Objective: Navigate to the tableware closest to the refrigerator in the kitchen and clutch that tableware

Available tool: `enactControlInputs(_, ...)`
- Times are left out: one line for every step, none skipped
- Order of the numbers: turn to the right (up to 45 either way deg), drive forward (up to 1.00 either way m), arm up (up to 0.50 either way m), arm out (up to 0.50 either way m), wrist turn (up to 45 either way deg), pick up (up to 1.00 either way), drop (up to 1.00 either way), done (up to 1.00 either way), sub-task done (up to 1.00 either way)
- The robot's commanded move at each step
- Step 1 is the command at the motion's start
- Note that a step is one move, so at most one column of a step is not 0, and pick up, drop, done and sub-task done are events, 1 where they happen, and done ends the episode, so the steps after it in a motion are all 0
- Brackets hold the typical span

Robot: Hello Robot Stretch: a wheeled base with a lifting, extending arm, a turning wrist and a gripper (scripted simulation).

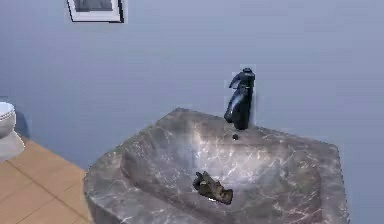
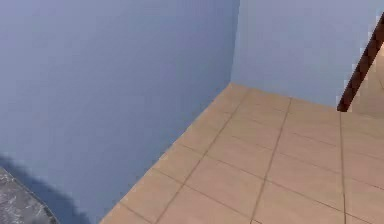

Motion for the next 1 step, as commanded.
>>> enactControlInputs(-45.0, 0.00, 0.00, 0.00, 0.0, 0.00, 0.00, 0.00, 0.00)
